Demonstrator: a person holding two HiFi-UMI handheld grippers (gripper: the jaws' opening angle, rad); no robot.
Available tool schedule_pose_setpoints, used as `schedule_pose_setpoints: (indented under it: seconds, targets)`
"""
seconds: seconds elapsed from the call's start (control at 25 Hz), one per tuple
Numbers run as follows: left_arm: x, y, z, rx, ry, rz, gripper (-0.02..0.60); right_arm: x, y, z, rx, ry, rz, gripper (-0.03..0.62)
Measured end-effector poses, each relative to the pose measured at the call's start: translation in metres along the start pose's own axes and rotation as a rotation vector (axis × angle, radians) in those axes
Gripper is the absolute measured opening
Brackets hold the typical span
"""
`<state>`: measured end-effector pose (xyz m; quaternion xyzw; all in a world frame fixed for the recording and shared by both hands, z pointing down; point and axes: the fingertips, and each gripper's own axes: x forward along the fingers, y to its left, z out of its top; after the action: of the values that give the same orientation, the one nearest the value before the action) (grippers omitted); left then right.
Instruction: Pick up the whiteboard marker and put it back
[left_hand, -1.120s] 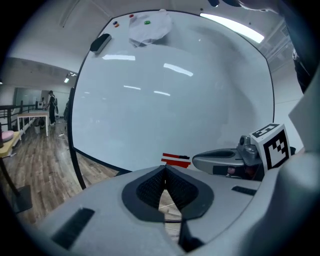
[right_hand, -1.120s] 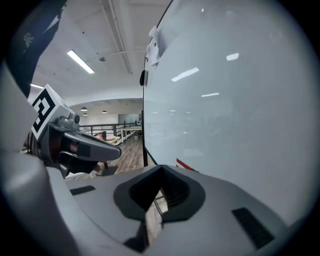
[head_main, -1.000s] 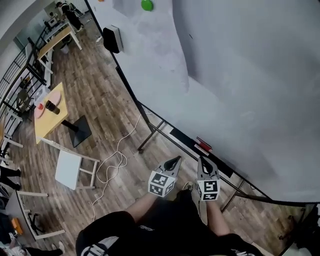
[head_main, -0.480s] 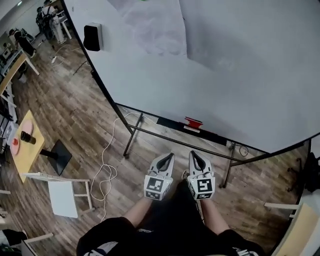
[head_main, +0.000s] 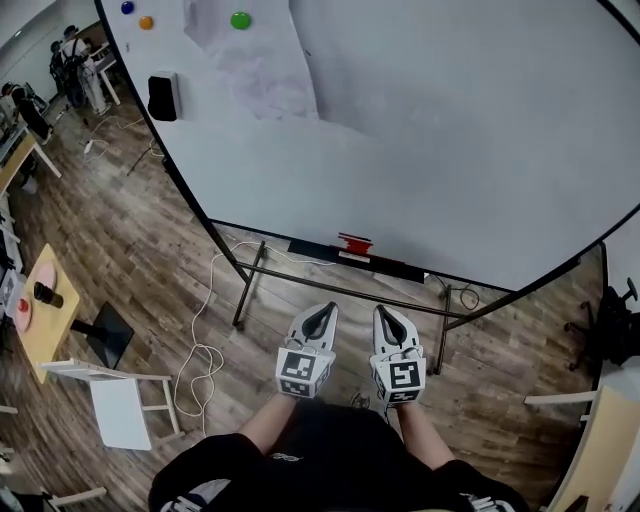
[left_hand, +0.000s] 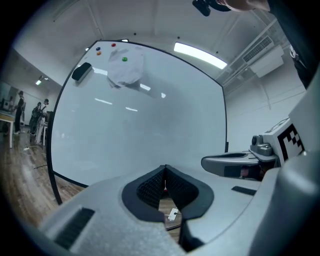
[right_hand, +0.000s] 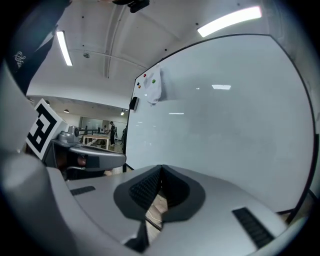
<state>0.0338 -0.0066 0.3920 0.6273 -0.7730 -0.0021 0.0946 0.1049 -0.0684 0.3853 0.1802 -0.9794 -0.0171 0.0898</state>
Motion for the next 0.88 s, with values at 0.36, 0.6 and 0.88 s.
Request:
schedule_pose_setpoints:
  seconds: [0.36,0.6,0.88]
  targets:
    - [0.011,-0.039,0.01,-0.053,-0.011,0.037,0.006,-0.042,-0.038,0.014,-0.016,-0.015,-0.003,0.003]
    - [0.014,-0.068,0.011,-0.028,-0.016,0.012,0.006,-0.06,-0.05,0.014,-0.007,-0.029,-0.004,0.003]
    - [0.012,-0.084,0.002,-0.013,-0.005,0.012,0.006,-0.071,-0.059,0.012,-0.004,-0.045,-0.007,0.003]
